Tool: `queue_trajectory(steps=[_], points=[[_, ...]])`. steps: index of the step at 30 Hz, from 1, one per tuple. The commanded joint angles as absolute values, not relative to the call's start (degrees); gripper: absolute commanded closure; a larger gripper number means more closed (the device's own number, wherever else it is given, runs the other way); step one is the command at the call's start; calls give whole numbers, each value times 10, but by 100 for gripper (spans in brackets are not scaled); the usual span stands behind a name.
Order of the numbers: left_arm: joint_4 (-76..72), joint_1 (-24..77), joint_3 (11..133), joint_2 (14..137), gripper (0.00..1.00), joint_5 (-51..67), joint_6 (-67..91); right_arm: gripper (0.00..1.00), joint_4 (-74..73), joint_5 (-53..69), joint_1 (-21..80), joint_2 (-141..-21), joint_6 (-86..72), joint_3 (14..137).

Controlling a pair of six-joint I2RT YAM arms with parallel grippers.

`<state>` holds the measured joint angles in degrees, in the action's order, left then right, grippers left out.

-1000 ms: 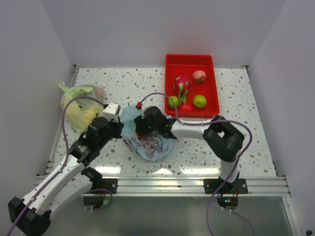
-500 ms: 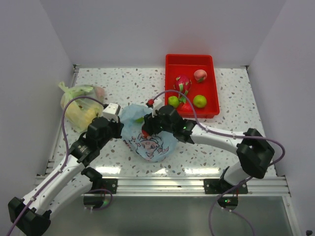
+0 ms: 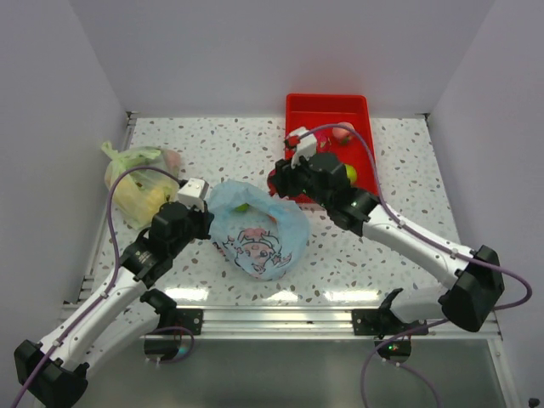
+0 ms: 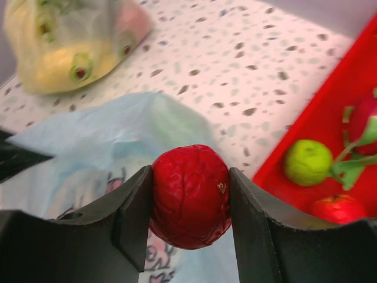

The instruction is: Untie the knot of the plastic bag and take out the fruit

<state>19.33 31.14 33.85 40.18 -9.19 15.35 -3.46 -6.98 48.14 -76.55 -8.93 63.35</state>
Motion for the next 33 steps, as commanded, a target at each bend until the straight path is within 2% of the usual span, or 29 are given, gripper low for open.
queue_trajectory(steps=[1, 5, 10, 16, 17, 19, 20, 21, 22, 25, 27, 33], points=[[164, 308, 339, 400, 100, -87, 142, 100, -45, -125, 399, -752, -77, 660], [165, 308, 338, 399, 100, -84, 141, 98, -42, -156, 310, -781, -102, 678], [164, 308, 338, 400, 100, -83, 141, 91, -35, -150, 212, -846, -150, 720], [163, 308, 338, 397, 100, -81, 140, 79, -50, -121, 166, -950, -185, 768], [163, 308, 338, 397, 100, -80, 140, 69, -53, -118, 164, -959, -186, 773], [163, 308, 338, 397, 100, -78, 139, 57, -64, -119, 163, -979, -181, 784], [163, 308, 338, 397, 100, -78, 139, 48, -69, -126, 163, -983, -179, 788], [162, 308, 338, 397, 100, -77, 138, 33, -74, -130, 163, -984, -178, 789], [162, 308, 338, 397, 100, -76, 139, 24, -72, -133, 164, -983, -176, 788], [163, 308, 338, 398, 100, -75, 137, 6, -73, -121, 164, -970, -164, 779], [161, 308, 338, 399, 100, -74, 137, 2, -77, -107, 165, -963, -156, 777], [161, 308, 338, 399, 100, -73, 136, 1, -102, -41, 193, -923, -120, 766]])
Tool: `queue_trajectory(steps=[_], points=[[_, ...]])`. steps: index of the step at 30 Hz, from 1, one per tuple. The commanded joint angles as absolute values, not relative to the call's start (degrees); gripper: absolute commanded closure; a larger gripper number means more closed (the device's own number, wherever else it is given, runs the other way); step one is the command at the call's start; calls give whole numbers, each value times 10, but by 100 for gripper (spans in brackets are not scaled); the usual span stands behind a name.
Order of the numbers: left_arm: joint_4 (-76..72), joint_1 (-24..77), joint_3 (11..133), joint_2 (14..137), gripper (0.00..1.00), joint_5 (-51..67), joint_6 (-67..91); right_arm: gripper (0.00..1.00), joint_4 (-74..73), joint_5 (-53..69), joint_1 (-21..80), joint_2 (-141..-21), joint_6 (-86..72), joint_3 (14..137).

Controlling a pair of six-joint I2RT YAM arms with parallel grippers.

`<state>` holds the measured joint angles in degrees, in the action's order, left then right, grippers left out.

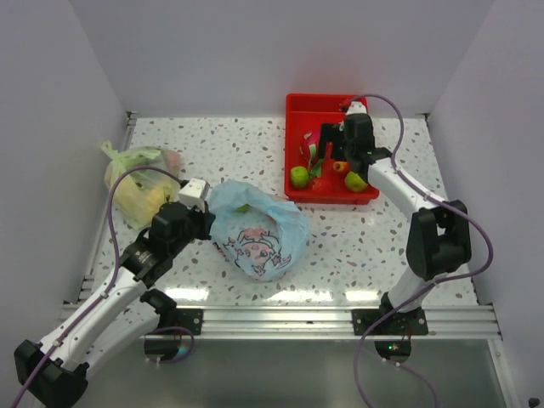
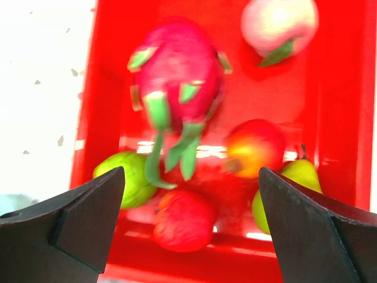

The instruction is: Untie the knot of the plastic bag and take out the fruit

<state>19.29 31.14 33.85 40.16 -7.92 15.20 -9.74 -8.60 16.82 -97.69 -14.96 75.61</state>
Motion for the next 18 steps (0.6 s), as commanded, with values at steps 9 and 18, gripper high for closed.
queue_trajectory(steps=[9, 18], points=[[162, 308, 338, 397, 100, -76, 137, 2, -149, 34, 332, -858, -68, 744], [163, 308, 338, 395, 100, -78, 138, 1, -191, 38, 449, -893, -41, 737]])
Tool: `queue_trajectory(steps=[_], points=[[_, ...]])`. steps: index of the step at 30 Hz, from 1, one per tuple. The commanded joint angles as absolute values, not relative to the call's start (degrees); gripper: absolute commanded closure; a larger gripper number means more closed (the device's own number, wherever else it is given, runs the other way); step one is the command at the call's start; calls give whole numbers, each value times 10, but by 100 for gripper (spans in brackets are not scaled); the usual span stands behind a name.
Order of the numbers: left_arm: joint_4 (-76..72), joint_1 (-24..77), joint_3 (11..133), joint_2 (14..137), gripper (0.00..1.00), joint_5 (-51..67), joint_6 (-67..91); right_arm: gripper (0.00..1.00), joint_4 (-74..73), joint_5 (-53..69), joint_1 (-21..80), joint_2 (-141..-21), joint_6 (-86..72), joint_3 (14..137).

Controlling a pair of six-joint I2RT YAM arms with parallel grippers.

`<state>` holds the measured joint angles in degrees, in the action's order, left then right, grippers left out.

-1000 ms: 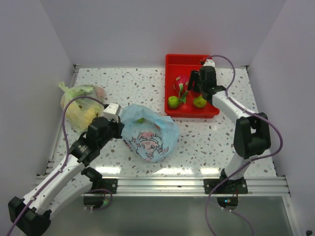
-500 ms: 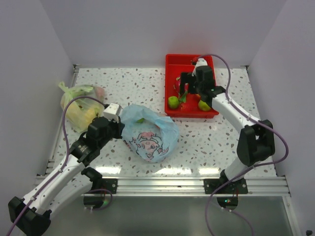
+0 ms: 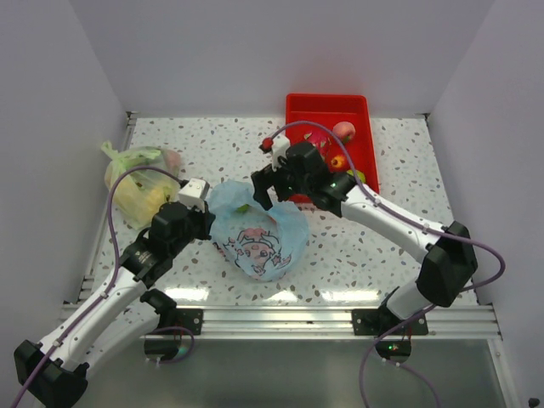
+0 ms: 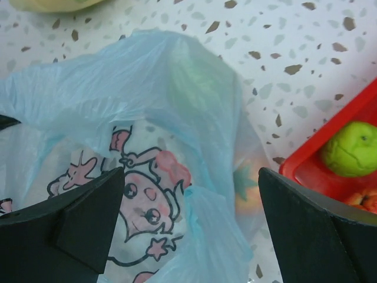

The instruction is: Untie the knot of the plastic bag and take out the fruit

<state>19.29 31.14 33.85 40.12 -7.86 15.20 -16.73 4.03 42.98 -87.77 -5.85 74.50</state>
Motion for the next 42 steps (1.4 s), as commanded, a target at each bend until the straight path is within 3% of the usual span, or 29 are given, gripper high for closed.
queue_trajectory(steps=[1, 7, 11, 14, 17, 18, 19, 22, 31, 42], points=[[163, 307, 338, 395, 100, -78, 138, 1, -195, 29, 454, -905, -42, 736], [163, 308, 337, 390, 100, -79, 139, 2, -207, -39, 460, -963, -45, 736], [163, 307, 337, 388, 100, -79, 139, 7, -194, -72, 460, -993, -39, 731], [163, 308, 336, 388, 100, -79, 140, 17, -186, -96, 458, -1010, -35, 736], [163, 308, 336, 388, 100, -80, 139, 45, -184, -101, 456, -1013, -34, 741], [163, 307, 337, 388, 100, -80, 139, 66, -183, -98, 456, -1006, -33, 744], [163, 308, 336, 388, 100, -80, 139, 76, -184, -94, 456, -1002, -33, 746], [163, 308, 336, 388, 100, -78, 139, 100, -196, -56, 457, -979, -25, 764], [163, 307, 337, 394, 100, -78, 139, 100, -225, 98, 542, -903, -26, 827], [163, 307, 337, 393, 100, -80, 141, 100, -205, 1, 530, -925, -31, 754]])
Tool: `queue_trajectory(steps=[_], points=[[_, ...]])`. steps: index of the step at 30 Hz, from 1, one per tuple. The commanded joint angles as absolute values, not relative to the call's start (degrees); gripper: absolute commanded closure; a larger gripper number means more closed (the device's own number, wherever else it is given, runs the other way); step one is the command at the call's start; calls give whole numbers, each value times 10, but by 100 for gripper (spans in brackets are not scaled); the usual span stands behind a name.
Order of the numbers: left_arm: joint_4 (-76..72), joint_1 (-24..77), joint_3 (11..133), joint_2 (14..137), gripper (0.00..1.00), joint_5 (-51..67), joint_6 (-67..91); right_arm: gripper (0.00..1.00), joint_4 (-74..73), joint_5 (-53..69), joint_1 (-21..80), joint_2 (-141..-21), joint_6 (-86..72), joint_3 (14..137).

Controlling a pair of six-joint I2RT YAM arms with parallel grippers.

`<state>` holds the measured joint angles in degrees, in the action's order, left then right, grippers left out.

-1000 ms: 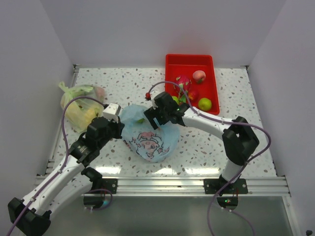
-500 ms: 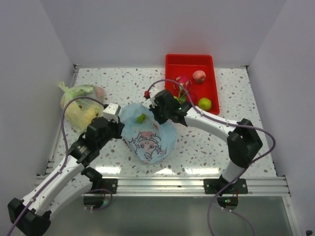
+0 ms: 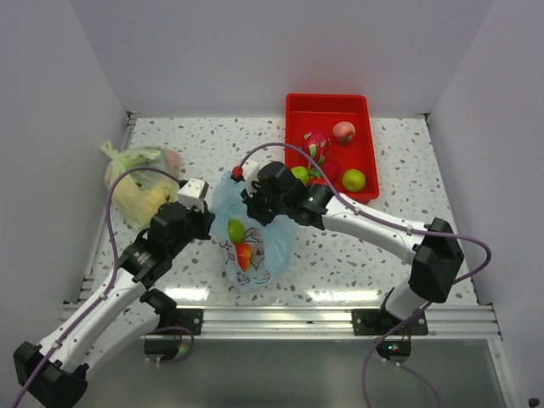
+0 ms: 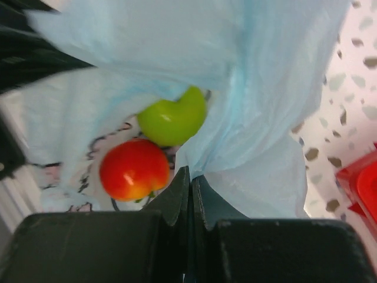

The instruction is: Untie the knot of the plastic bag and take out the fruit

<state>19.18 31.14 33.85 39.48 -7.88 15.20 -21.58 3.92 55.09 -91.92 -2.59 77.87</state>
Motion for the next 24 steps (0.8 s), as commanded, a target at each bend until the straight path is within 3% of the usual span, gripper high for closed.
queue_trajectory(steps=[1, 6, 10, 11, 14, 16, 18, 24], points=[[163, 308, 337, 393, 100, -79, 140, 100, -200, -12, 524, -925, -34, 746], [163, 307, 337, 392, 100, -79, 140, 97, -178, -68, 471, -924, -76, 699], [163, 308, 337, 394, 100, -78, 140, 74, -187, -89, 461, -911, -82, 700], [163, 307, 337, 394, 100, -78, 140, 57, -192, -89, 463, -902, -79, 710], [163, 308, 337, 395, 100, -78, 141, 33, -205, -77, 472, -872, -77, 722], [163, 307, 337, 395, 100, -78, 140, 23, -211, -76, 481, -855, -73, 729], [163, 308, 337, 395, 100, -77, 140, 17, -229, -76, 496, -838, -69, 747], [163, 307, 337, 396, 100, -76, 140, 15, -249, -4, 524, -795, -62, 769]])
